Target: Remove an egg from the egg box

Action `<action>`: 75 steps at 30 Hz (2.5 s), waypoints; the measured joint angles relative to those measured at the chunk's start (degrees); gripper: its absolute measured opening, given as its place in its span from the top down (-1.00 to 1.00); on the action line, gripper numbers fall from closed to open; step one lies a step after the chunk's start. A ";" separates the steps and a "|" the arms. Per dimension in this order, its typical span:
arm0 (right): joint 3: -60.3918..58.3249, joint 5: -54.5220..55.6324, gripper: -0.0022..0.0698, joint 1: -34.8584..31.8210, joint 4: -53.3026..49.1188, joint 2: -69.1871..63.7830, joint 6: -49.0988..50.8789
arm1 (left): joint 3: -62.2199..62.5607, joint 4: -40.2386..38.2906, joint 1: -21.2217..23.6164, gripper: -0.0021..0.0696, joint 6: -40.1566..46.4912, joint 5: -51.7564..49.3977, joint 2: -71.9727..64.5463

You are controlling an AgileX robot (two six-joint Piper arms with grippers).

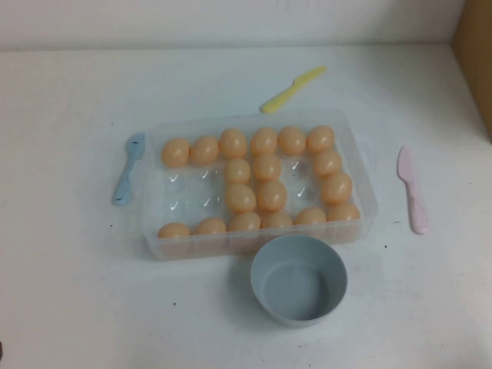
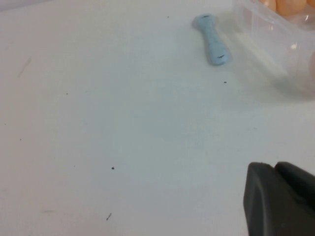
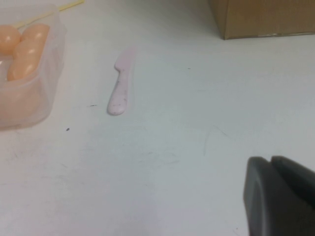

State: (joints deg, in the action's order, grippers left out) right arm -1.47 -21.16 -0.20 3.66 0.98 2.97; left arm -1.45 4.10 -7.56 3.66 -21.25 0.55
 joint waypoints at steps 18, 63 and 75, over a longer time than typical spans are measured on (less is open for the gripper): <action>0.00 0.00 0.99 0.00 0.00 0.00 0.00 | 0.00 -24.39 0.00 0.96 -15.74 10.10 0.00; 0.00 0.00 0.99 0.00 0.00 0.00 0.00 | 64.43 -21.53 -9.13 0.96 21.37 -34.69 -70.28; 0.00 0.00 0.99 0.00 0.00 0.00 0.00 | 84.92 -16.06 -15.96 0.96 17.89 -46.59 -92.26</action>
State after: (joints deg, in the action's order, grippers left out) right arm -1.47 -21.16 -0.20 3.66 0.98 2.97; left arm 83.48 -11.96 -23.52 21.55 -67.84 -91.71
